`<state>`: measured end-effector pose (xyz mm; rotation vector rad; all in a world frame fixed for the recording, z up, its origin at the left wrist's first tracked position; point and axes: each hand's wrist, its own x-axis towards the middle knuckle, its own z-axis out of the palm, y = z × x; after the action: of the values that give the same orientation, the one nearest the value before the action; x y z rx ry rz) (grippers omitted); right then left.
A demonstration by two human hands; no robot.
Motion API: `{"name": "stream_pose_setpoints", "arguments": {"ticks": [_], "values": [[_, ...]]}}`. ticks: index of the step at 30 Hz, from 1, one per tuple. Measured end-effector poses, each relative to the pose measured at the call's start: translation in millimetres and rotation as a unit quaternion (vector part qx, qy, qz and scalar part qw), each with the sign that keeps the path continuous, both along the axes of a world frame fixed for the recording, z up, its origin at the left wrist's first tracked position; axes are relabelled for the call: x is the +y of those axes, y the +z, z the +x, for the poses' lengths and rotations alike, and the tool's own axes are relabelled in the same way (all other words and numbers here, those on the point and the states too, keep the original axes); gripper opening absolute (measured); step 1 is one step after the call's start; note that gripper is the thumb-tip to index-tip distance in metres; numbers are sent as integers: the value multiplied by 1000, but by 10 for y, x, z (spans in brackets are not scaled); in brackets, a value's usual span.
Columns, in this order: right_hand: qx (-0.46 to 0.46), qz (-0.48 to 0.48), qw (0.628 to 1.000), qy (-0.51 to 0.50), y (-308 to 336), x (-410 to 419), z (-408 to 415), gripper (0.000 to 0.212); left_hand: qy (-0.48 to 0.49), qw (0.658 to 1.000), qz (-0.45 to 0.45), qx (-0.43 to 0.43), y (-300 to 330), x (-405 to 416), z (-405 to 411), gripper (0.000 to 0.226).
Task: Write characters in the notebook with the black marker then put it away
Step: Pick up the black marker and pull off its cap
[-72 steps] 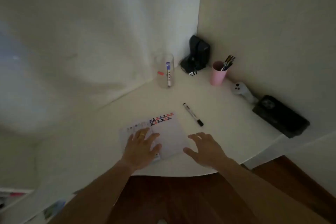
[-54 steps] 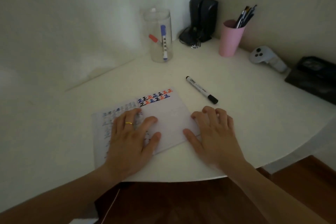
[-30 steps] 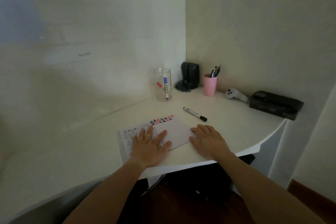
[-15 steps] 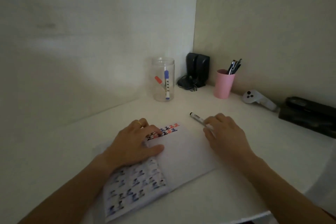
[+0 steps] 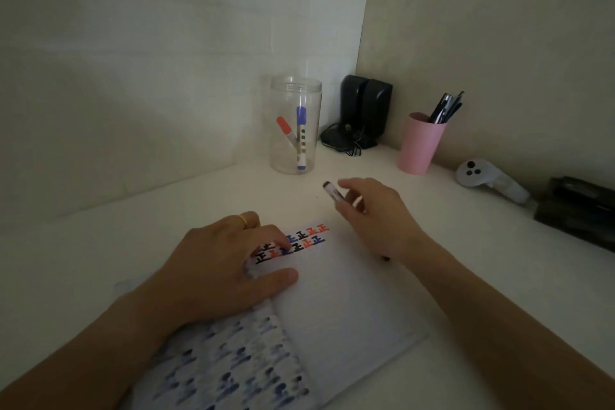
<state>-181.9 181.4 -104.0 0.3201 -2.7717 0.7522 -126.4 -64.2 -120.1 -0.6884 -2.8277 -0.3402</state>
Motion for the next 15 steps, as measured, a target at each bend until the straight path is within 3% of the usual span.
{"name": "stream_pose_setpoints", "arguments": {"ticks": [1,3,5,9,13,15], "values": [[-28,-129,991,22,32,-59,34,32,0,1000,0,1,13,13,11,54],[-107,-351,927,79,67,-139,119,22,-1,1000,-4,11,44,39,43,56],[-150,-446,875,113,21,-157,171,26,-8,999,-15,39,66,60,70,64],[-195,-527,819,121,-74,-168,189,34,-27,997,-11,77,95,89,114,67],[-229,-568,776,149,-100,-154,209,10,-25,990,7,139,74,110,82,42],[-222,-573,770,170,-78,-131,228,8,-17,986,18,167,54,102,55,35]]}}
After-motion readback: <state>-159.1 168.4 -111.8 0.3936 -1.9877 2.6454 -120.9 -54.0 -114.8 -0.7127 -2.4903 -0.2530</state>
